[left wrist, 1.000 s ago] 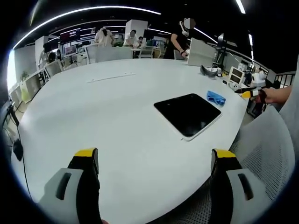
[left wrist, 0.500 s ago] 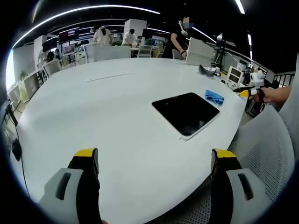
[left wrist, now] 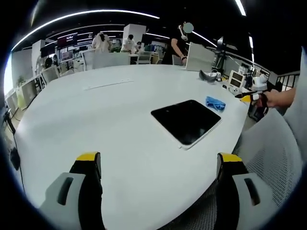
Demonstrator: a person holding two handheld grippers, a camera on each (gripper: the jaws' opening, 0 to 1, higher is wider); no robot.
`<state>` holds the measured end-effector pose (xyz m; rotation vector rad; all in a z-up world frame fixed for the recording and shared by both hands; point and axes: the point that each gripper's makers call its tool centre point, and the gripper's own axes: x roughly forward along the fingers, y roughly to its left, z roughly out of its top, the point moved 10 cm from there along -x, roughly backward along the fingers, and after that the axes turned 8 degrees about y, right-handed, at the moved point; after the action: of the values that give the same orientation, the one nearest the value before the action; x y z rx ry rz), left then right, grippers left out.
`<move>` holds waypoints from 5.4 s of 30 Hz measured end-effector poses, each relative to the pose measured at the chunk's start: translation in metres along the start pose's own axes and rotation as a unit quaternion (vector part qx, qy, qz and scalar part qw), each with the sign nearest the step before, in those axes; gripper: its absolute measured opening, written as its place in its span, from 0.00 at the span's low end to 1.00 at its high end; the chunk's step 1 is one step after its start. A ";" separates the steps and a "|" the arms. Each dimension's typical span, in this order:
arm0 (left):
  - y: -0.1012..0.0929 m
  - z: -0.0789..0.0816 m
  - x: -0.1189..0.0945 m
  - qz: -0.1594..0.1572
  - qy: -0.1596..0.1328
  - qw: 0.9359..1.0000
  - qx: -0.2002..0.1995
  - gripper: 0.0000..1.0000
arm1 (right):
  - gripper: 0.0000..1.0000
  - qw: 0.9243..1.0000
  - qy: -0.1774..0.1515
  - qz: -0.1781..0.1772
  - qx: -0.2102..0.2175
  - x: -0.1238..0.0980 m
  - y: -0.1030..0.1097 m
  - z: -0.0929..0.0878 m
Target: Wipe the mirror surface with the cleaning cloth until all visible marks leave the cleaned area.
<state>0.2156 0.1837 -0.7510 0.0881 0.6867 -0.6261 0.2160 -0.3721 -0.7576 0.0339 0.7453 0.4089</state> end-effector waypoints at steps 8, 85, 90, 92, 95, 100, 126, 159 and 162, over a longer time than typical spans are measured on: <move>-0.002 0.000 0.001 -0.008 0.002 1.000 -0.004 0.99 | 0.92 1.000 0.006 0.004 -0.006 -0.001 0.003 0.000; -0.003 -0.002 0.004 -0.009 0.017 1.000 0.000 0.99 | 0.68 0.978 0.189 -0.038 -0.075 0.074 0.009 0.110; -0.002 -0.003 0.004 -0.008 0.020 1.000 -0.001 0.99 | 0.62 0.975 0.205 -0.043 -0.077 0.084 0.010 0.094; -0.002 -0.004 0.005 -0.007 0.024 1.000 0.000 0.99 | 0.58 0.974 0.206 -0.043 -0.077 0.088 0.009 0.090; -0.002 -0.005 0.006 -0.008 0.028 1.000 0.001 0.99 | 0.48 0.973 0.213 -0.053 -0.077 0.096 0.007 0.080; -0.003 -0.005 0.006 -0.011 0.034 0.999 0.004 0.99 | 0.39 0.974 0.214 -0.058 -0.052 0.104 0.007 0.071; 0.000 -0.005 0.005 -0.002 0.036 0.999 0.005 0.99 | 0.11 0.969 0.229 -0.086 -0.040 0.129 0.020 0.065; 0.004 -0.003 0.000 0.022 0.023 1.000 0.001 0.99 | 0.02 0.969 0.225 -0.098 -0.001 0.132 0.017 0.067; 0.005 -0.005 0.002 0.018 0.027 0.999 0.005 0.99 | 0.02 0.971 0.221 -0.094 0.017 0.131 0.016 0.068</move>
<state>0.2169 0.1882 -0.7562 0.1261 0.7330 -0.5944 0.3421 -0.3004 -0.7900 -0.0983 1.1859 0.2225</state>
